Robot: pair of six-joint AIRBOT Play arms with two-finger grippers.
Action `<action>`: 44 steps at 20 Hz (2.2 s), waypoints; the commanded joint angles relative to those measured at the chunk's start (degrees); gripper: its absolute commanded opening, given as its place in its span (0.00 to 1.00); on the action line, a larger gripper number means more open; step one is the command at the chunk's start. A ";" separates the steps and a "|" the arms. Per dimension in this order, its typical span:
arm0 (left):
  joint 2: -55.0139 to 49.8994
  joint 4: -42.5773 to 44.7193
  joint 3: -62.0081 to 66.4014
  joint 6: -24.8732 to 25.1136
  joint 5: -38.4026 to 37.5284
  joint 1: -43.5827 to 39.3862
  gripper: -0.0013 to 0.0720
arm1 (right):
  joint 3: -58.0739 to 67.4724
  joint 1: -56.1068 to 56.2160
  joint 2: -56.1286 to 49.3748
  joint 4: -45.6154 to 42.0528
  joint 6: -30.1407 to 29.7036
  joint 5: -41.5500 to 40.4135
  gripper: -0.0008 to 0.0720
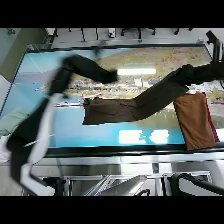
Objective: Fold the shirts.
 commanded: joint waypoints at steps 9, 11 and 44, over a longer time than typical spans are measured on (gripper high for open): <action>64.17 0.39 -28.48 7.02 3.13 42.86 0.04 | 0.33 54.42 -28.83 2.12 3.45 61.29 0.57; 70.82 0.31 -35.17 7.43 2.99 49.18 0.04 | 0.96 57.66 -33.07 1.68 3.41 62.36 0.73; 60.85 -1.09 -50.16 7.41 -10.01 20.65 0.04 | -1.33 17.07 -33.92 6.10 1.81 14.19 0.03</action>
